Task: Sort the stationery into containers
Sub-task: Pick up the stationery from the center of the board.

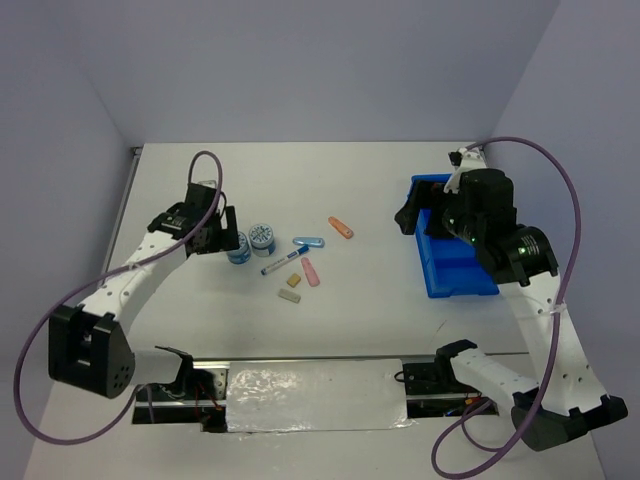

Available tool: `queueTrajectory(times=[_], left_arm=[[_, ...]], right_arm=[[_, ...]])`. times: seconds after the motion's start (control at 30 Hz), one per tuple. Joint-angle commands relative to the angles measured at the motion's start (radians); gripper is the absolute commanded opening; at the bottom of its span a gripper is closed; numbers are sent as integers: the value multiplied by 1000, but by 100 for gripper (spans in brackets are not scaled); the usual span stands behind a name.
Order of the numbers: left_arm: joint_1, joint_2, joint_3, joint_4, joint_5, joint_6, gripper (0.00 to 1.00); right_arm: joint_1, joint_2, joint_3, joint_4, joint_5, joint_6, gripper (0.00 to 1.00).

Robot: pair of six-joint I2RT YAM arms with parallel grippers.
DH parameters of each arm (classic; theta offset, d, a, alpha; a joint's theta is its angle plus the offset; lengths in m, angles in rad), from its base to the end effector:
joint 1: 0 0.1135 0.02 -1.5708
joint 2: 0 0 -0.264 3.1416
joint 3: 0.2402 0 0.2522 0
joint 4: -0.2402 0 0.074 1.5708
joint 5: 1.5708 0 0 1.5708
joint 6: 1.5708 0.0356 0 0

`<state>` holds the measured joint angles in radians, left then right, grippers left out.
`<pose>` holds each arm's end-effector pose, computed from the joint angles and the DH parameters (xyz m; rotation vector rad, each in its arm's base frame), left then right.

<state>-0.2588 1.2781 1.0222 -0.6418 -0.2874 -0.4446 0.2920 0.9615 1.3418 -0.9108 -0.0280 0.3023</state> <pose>0.2572 -0.0577 0.2778 -0.3459 2.3941 0.0370 0.1612 0.0495 0.4212 -0.0061 2.1248 0.3848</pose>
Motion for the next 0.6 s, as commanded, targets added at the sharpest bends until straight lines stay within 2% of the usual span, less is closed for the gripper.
queueTrajectory(times=[0.0, 0.13, 0.57], left_arm=[[6, 56, -1, 114, 129, 50, 99], [6, 107, 24, 146, 165, 67, 99], [13, 317, 96, 171, 123, 76, 99]], right_arm=[[-4, 13, -3, -13, -59, -6, 100], [-2, 17, 10, -37, -64, -17, 100], [-4, 3, 33, -66, -78, -22, 100]])
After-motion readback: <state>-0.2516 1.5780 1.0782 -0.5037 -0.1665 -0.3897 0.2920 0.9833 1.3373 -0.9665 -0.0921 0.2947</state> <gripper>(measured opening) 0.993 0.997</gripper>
